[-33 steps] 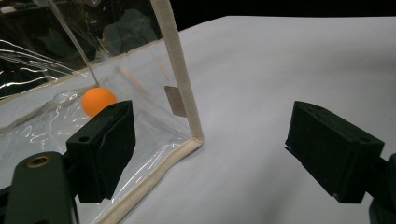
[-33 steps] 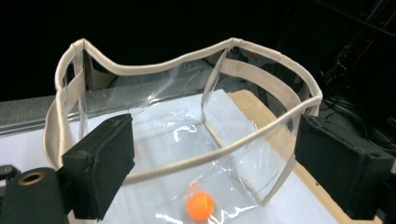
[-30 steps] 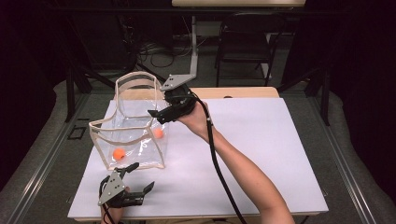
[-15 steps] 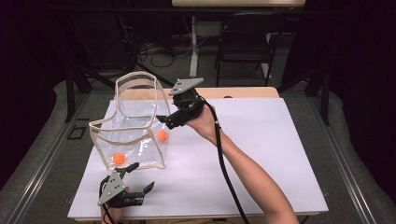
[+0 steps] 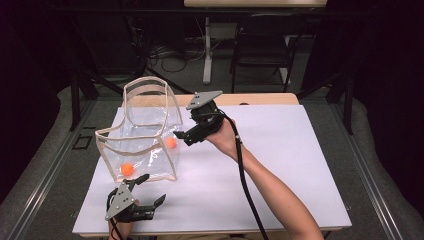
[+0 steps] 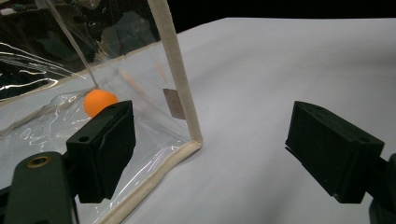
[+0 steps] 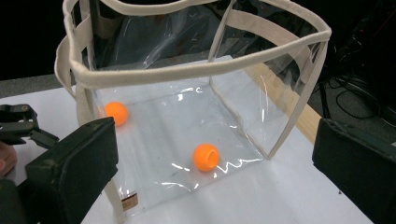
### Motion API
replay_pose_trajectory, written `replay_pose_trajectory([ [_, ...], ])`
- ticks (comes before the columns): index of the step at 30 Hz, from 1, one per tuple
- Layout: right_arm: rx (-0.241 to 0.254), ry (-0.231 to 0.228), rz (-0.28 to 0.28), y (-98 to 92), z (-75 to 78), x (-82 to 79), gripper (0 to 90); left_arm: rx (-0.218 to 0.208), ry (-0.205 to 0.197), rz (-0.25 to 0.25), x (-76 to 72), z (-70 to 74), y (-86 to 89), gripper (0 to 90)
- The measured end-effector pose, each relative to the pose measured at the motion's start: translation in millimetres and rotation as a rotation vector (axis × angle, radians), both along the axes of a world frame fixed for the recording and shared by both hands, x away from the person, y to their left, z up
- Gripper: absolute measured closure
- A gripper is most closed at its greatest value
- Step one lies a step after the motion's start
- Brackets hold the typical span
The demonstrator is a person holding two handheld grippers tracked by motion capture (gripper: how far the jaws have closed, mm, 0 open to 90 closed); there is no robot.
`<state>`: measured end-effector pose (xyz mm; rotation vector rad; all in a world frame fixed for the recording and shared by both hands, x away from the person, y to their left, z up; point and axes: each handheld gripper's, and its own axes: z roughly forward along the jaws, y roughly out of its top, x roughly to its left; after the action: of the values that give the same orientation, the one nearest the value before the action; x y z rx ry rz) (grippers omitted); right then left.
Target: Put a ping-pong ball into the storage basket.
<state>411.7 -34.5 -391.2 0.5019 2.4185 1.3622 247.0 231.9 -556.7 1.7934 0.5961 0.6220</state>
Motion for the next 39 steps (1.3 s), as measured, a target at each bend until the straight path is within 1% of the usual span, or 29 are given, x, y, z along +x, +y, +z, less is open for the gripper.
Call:
replay_pose_trajectory([
  [4, -0.005, 0.009, 0.002, -3.5, -4.4, -2.3, 0.0, 0.003, 0.003, 0.000, 0.3, -0.1, -0.3, 15.7],
  [9, -0.029, 0.020, 0.006, -6.4, -12.8, -5.1, 0.0, -0.002, 0.005, 0.004, -0.7, 0.2, 0.0, 15.7],
  [10, -0.035, 0.023, 0.009, -7.2, -14.5, -5.8, 0.0, 0.003, 0.001, 0.004, -0.5, 0.4, 0.6, 15.7],
  [18, -0.063, 0.048, -0.001, -15.5, -30.4, -9.2, 0.0, -0.001, 0.004, 0.004, -0.1, 0.2, -0.3, 15.7],
  [28, -0.072, 0.057, -0.013, -30.1, -43.7, -16.2, 0.0, 0.000, 0.004, 0.008, -0.5, 0.3, -0.3, 15.7],
  [33, -0.076, 0.060, -0.025, -37.8, -52.2, -19.8, 0.0, 0.003, 0.004, 0.007, -1.1, 0.1, 0.4, 15.7],
  [39, -0.079, 0.069, -0.042, -46.2, -59.0, -24.9, 0.0, 0.002, 0.001, 0.007, -1.6, 0.2, 1.2, 15.7],
])
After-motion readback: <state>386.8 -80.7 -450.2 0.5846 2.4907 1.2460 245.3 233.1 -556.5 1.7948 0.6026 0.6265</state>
